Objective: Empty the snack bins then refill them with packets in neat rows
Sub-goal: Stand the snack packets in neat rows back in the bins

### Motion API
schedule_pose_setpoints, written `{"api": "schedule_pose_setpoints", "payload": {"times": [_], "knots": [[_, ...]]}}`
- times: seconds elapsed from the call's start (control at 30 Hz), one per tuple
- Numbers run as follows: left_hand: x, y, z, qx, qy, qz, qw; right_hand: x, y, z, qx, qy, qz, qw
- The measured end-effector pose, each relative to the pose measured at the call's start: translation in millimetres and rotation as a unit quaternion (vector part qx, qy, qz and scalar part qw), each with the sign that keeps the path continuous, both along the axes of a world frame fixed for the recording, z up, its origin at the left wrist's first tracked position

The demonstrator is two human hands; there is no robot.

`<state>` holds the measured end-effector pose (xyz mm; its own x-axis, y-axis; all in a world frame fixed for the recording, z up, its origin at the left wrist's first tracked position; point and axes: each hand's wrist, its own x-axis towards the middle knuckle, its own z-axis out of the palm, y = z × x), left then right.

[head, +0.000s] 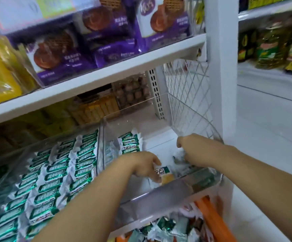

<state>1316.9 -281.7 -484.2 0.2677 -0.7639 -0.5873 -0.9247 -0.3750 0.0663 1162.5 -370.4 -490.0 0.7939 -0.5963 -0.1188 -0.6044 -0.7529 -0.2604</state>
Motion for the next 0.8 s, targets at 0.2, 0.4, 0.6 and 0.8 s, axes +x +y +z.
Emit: {"api": "schedule_pose_setpoints", "payload": {"times": [0.2,0.4,0.6,0.8], "knots": [[3,3,10,-0.082,-0.025,-0.008,0.996,1,-1,0,0.037,-0.058,-0.013,0.998],[11,19,48,-0.213,-0.051,0.015,0.976,2,-3,10,0.138,-0.171,-0.033,0.975],[25,47,67,-0.383,0.033,0.091,0.918,1,1,26,0.181,-0.350,-0.056,0.917],[20,59,63,-0.539,0.149,0.220,0.800,5,7,38,0.480,-0.479,-0.079,0.731]]}}
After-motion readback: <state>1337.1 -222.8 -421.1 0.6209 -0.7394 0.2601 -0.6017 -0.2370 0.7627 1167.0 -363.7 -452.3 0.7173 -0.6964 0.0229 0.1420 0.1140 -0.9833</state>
